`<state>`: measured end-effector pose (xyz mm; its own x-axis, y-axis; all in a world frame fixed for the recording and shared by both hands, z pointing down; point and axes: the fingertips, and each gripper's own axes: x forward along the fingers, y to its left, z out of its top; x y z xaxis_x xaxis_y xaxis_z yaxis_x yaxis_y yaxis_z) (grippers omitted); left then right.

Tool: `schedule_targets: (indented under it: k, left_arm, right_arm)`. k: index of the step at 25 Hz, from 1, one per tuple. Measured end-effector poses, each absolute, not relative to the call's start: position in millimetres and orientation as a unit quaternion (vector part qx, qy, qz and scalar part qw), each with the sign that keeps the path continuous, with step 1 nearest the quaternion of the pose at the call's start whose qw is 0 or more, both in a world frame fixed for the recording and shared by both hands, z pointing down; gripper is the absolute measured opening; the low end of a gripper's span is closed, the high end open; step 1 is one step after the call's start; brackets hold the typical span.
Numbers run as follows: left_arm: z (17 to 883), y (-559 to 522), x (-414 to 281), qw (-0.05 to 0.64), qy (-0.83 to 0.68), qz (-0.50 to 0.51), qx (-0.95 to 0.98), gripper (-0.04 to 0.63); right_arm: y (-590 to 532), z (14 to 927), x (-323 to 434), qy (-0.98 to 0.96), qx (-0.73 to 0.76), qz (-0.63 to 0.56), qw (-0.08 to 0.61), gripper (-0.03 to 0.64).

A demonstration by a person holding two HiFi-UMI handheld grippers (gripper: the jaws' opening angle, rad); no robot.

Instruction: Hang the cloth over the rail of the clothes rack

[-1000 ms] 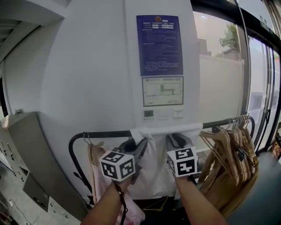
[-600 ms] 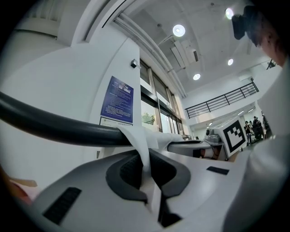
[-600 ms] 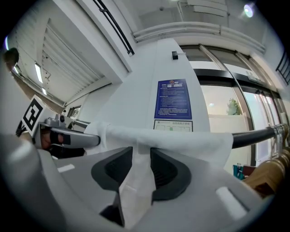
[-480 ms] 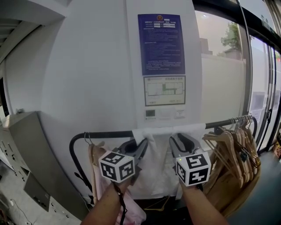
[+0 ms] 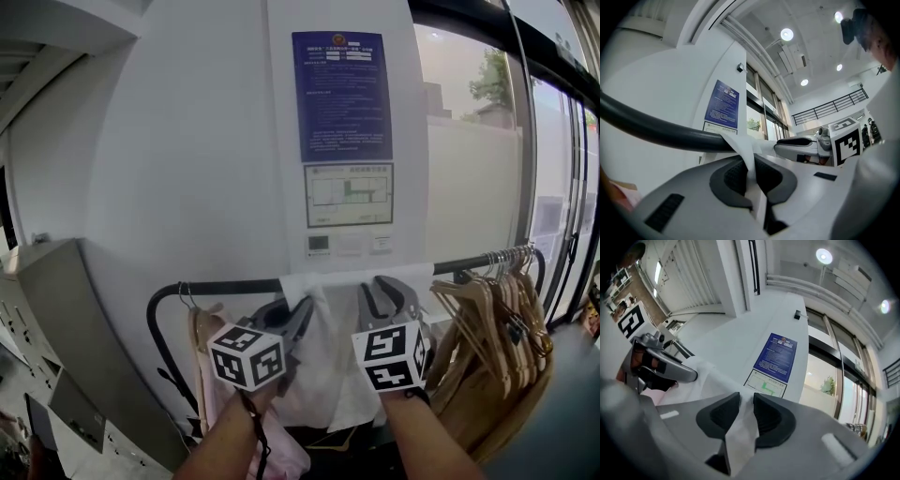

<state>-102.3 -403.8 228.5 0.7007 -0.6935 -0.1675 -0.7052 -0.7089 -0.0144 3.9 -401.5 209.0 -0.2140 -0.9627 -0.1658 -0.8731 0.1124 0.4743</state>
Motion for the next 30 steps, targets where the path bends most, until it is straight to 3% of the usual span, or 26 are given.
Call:
schedule_targets:
  k: [4,8,20,30]
  left_arm:
    - [228,-401,-104,0.036,0.375,0.078,-0.923,0.014]
    - [225,-399,-104,0.042,0.375,0.076,-0.923,0.012]
    - [223,-404,-114,0.038,0.409,0.070,-0.909,0.009]
    - [196,-393,-151,0.036,0.435,0.098,-0.894,0.009]
  right_arm:
    - [-404,208,2,-0.716,0.630,-0.277,0.120,0.077]
    - [-404,210,3,-0.730,0.623,-0.262,0.103,0.024]
    - [-393,203,12,-0.790,0.583,-0.186,0.041,0.017]
    - [-381,181,48,-0.789,0.584,-0.190,0.033,0.015]
